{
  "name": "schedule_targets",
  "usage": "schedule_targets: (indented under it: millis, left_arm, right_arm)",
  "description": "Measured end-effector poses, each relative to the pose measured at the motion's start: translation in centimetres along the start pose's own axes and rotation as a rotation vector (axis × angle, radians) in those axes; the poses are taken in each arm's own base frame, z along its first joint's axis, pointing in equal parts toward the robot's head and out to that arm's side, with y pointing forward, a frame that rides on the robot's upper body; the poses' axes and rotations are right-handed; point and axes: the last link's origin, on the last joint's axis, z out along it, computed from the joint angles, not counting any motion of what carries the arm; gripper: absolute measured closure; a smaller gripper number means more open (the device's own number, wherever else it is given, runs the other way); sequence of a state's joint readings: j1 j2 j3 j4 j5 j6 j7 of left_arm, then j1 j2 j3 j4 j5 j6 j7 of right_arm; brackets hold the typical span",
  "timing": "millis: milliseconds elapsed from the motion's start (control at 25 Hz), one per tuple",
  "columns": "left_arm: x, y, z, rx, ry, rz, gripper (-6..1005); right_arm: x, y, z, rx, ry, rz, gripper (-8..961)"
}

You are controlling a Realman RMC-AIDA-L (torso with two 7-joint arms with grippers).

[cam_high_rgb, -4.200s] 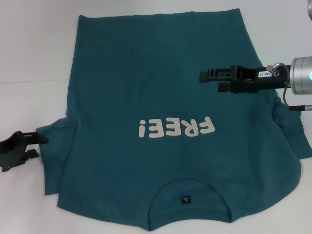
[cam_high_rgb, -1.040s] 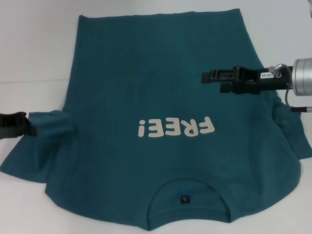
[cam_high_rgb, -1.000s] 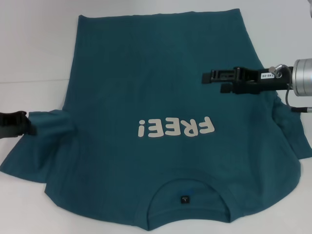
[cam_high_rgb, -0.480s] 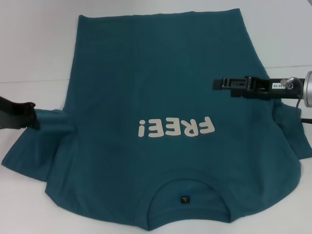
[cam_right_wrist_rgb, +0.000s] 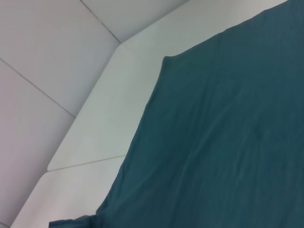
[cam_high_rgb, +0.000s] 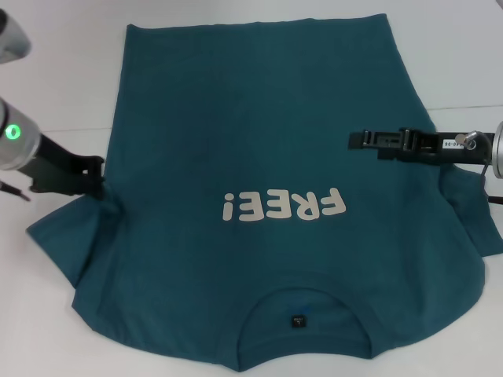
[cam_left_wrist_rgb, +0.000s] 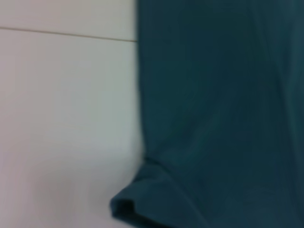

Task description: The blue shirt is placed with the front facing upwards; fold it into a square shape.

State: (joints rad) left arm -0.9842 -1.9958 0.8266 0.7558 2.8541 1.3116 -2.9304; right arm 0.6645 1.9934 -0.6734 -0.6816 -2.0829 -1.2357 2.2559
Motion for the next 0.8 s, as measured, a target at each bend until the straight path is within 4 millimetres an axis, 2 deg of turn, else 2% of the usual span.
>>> schedule_targets:
  millis: [320, 440, 800]
  left_arm:
    - [0.3, 3.5, 0.6, -0.043, -0.01, 0.054, 915]
    - [0.2, 5.0, 1.7, -0.042, -0.016, 0.08, 911]
    - [-0.5, 6.2, 3.2, -0.015, -0.043, 0.107, 898]
  right_arm:
    - [0.2, -0.2, -0.1, 0.003, 0.002, 0.007, 23]
    - [0.3, -0.2, -0.1, 0.003, 0.003, 0.009, 23]
    - [0.5, -0.4, -0.1, 0.004, 0.008, 0.018, 24]
